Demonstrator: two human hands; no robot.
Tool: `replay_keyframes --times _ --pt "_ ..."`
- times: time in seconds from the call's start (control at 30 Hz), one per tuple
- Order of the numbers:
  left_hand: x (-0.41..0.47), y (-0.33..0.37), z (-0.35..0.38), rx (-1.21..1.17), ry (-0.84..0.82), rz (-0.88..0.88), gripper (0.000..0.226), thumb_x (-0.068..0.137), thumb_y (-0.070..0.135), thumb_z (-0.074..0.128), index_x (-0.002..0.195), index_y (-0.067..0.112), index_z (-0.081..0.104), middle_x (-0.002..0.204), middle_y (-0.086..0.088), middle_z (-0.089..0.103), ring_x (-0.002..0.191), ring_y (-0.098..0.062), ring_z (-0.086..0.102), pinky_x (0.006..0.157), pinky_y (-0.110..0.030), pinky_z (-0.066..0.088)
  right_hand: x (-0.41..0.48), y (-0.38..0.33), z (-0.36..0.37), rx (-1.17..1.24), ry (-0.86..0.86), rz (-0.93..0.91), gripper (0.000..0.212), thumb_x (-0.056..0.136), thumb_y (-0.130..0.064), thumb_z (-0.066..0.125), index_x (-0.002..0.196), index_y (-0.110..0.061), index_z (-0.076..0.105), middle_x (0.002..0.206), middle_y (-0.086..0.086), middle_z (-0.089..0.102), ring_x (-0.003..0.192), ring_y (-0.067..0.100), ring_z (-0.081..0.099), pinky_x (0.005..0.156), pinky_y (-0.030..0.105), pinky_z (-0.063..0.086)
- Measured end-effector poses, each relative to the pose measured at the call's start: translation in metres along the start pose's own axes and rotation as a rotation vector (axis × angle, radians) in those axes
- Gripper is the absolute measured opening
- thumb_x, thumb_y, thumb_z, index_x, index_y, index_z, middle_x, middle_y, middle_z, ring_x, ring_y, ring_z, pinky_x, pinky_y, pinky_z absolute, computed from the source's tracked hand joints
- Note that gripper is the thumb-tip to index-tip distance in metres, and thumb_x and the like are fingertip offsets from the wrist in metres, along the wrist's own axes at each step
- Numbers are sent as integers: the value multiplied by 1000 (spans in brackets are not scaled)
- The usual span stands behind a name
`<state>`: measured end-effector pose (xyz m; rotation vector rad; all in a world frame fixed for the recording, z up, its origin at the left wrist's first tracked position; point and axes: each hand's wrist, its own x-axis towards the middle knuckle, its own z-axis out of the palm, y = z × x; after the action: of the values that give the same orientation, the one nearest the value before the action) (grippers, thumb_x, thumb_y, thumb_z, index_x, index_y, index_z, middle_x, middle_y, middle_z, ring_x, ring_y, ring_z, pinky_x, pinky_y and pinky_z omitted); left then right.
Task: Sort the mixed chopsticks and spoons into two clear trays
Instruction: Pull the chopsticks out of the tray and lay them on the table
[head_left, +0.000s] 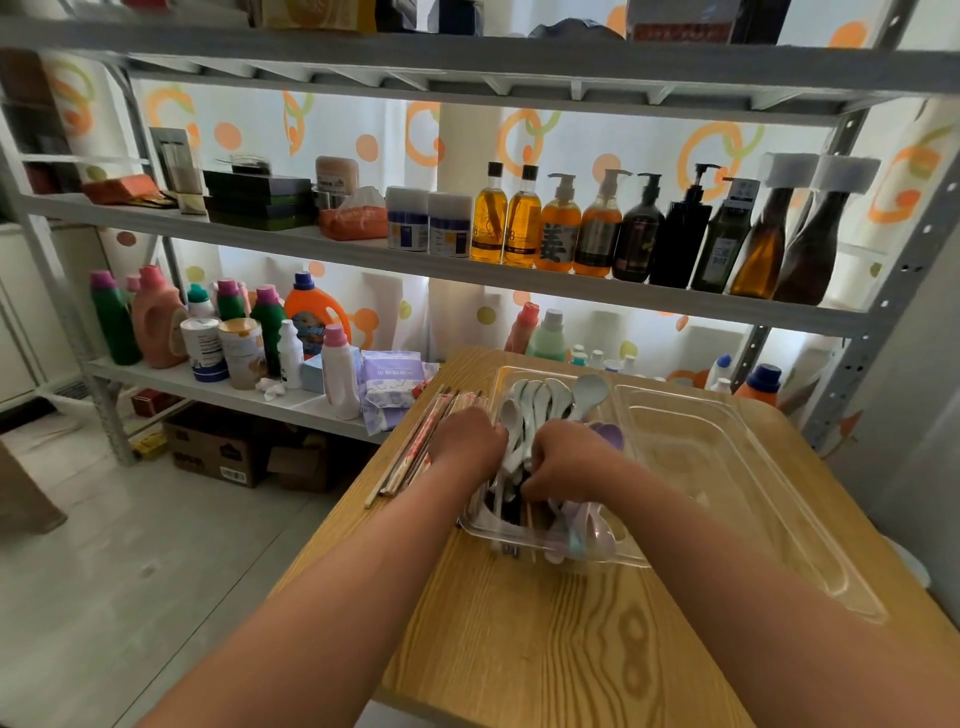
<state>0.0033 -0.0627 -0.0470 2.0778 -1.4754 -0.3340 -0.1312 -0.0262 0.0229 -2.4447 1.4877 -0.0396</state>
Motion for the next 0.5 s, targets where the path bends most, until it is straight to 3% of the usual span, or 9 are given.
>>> replay_keyframes --times 0.2,0.33,0.5 --pt "-7 4 -5 -14 91 58 49 92 42 50 132 14 50 131 -11 51 119 -29 49 98 -42 43 -4 2 -23 220 37 -19 16 75 -22 74 78 -10 64 72 4 61 74 16 61 69 25 52" --pt "-11 4 -9 -54 109 81 39 93 38 52 124 15 55 127 -10 54 116 -26 50 97 -39 44 -12 -6 -30 401 86 -63 22 78 -25 70 68 -7 60 63 7 51 59 13 49 55 22 42" --pt "-13 5 -15 -205 161 103 32 93 34 49 112 12 63 116 -10 63 109 -27 55 93 -37 45 -23 -18 -46 700 325 -75 22 84 -21 63 69 -6 58 57 3 48 48 8 45 46 18 36"
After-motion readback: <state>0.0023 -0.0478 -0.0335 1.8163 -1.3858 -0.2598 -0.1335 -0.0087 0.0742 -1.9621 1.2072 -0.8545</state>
